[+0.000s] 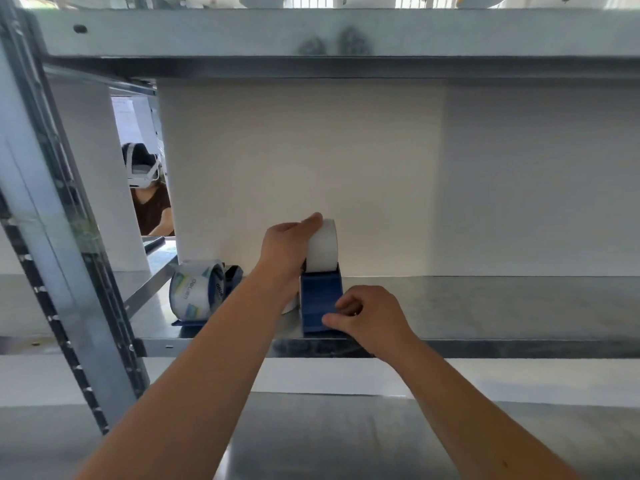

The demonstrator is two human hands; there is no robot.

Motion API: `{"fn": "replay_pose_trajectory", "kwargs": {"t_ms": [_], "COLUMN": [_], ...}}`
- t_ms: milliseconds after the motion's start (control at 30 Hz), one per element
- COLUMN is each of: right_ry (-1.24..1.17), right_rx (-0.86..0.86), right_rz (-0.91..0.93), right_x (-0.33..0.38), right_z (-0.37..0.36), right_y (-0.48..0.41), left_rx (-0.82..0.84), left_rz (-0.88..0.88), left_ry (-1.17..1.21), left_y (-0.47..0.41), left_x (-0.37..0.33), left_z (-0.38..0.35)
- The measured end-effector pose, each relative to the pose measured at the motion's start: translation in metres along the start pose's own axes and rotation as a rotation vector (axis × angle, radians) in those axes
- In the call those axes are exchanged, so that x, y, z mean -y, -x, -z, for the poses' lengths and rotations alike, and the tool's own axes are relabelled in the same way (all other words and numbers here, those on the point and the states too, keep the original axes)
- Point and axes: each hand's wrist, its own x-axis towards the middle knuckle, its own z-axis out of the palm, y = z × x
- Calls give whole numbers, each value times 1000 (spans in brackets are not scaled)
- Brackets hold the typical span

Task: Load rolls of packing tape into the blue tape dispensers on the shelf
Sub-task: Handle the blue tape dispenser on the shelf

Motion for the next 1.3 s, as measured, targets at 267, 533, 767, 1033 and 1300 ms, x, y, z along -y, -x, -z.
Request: {"fn": "replay_pose_trajectory", "kwargs": {"t_ms": [267,533,767,1033,1300], "right_ry": [-333,-439,333,528,584], "right_rx": [-102,-276,-101,124,-16], "right_rz": [81,34,173,35,90], "right_x": [40,16,-12,-10,-2], "right_z": [15,43,71,61,64], "right_y": [-28,-29,-20,-15,-8], "left_rx": [-27,42,91,65,32], "left_rz": [28,41,-72,-87,-67], "left_ry": [-58,-35,-77,-86,-40], "left_y": [-5,-16,-14,-11,-7], "left_x": [8,13,22,24,26], "left_z": [-5,1,4,6,8]}}
